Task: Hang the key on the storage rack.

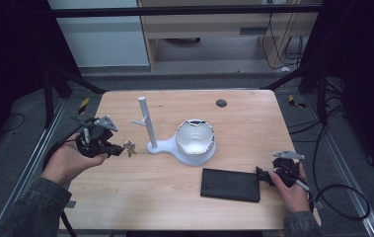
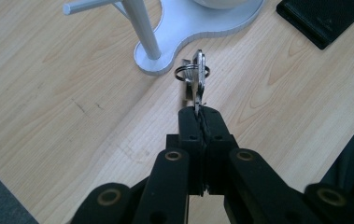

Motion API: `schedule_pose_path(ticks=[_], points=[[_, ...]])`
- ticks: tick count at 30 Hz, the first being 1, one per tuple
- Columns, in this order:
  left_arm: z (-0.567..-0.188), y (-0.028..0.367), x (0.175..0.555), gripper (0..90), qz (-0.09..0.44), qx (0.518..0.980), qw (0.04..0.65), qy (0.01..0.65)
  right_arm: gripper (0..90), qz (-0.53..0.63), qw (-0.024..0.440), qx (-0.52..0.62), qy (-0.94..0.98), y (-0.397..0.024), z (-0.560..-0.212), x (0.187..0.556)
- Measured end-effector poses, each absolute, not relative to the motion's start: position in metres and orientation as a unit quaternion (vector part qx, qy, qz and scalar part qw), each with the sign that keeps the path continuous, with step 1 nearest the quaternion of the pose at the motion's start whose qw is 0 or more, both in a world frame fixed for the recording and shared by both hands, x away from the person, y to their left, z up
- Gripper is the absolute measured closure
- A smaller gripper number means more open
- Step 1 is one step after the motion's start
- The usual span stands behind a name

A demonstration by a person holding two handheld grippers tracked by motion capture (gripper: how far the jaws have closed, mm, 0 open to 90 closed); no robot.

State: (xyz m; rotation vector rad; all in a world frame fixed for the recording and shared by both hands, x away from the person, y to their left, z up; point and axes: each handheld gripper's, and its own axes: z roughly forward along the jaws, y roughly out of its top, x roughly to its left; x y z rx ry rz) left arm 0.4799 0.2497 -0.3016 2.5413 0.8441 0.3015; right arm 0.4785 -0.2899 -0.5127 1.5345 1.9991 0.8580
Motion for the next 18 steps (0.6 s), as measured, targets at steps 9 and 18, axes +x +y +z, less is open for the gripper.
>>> schedule_pose_path(ticks=[9, 18], points=[[-0.275, 0.237, 0.474, 88.6, 0.125, 0.916, 0.226, 0.307, 0.4, 0.312, 0.24, 0.562, 0.727, -0.289, -0.513, 0.478], [-0.265, 0.228, 0.48, 88.6, 0.128, 0.916, 0.231, 0.303, 0.5, 0.311, 0.239, 0.564, 0.727, -0.289, -0.513, 0.478]])
